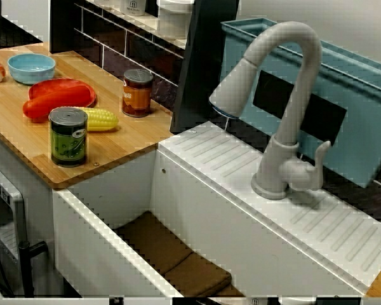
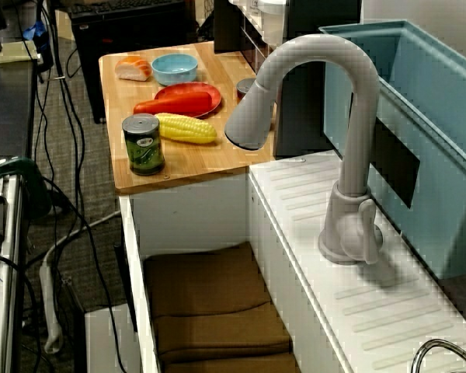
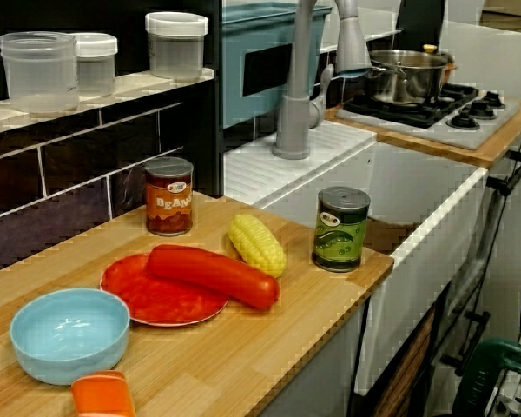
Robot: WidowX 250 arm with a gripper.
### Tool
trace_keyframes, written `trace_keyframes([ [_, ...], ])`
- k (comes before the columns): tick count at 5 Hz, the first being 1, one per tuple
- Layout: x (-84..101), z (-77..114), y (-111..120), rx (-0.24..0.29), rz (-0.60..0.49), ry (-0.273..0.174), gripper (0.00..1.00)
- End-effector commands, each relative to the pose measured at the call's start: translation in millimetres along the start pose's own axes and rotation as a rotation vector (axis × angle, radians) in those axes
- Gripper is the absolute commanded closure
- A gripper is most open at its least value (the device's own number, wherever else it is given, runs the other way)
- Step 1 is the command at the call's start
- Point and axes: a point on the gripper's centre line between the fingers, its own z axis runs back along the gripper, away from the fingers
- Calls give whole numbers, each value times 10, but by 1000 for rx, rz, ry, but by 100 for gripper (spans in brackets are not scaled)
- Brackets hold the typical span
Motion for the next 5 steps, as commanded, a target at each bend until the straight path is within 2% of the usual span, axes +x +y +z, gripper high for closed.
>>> trace_keyframes([
  [1,261,-355,149,89,-292,21,0],
  [2,410,-590,131,143,-401,6,0],
  [3,514,-744,174,140,-521,-30,0],
  [4,656,-898,262,135,-620,3,0],
  [5,752,-1034,346,155,-649,18,0],
])
